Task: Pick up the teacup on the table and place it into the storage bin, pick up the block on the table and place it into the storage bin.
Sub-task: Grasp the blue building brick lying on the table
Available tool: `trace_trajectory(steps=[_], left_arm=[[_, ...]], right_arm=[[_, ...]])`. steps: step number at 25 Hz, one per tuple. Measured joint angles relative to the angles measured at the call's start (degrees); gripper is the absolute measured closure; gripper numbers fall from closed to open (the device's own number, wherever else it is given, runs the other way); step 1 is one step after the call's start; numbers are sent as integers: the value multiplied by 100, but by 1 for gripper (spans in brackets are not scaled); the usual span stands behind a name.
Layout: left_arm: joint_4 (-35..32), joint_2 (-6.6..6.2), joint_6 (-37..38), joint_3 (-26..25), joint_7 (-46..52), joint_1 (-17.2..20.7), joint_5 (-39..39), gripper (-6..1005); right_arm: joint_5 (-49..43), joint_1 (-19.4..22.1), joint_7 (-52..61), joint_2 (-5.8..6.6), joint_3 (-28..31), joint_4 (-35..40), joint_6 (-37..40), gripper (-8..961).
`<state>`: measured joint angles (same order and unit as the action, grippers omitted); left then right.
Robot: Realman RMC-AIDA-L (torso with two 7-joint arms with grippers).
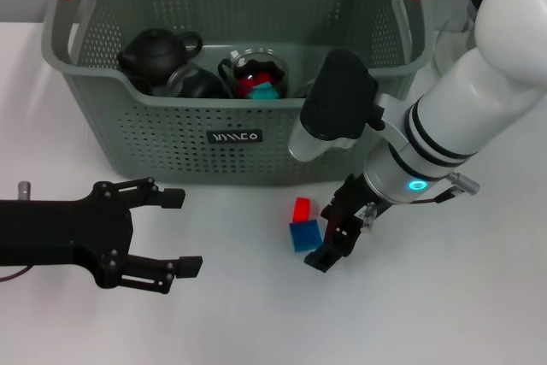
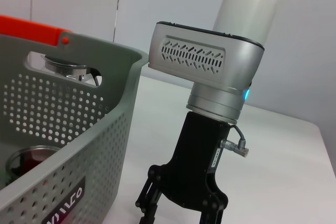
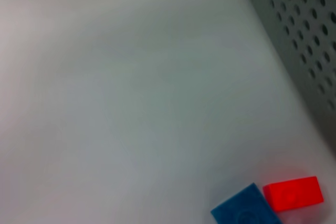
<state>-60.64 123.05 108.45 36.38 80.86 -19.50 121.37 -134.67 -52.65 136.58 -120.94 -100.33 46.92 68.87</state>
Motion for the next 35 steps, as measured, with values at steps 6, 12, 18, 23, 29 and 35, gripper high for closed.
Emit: trace_trajectory(steps=[6,12,18,23,29,35], left_arm=[[0,0,0,0,0,-20,0,36],[0,0,-6,0,0,-27,0,36],[0,-6,-17,0,0,-33,0,36],[0,-12,-18,0,17,-38,0,36],[0,-18,-26,0,18,-40,0,36],[0,-9,-26,0,18,-44,0,36]], right_arm=[[35,-1,0,0,-66,-12,-82,127],[89,-1,-5,0,-127,-58,-162,127],[235,-17,-54,0,-223,-79,-196,127],[352,-59,-69,0,-354,-65,-93,127],[442,-75,-79,16,-358,1,22,127],[438,-88,-113,7,-382,4,-12,127]])
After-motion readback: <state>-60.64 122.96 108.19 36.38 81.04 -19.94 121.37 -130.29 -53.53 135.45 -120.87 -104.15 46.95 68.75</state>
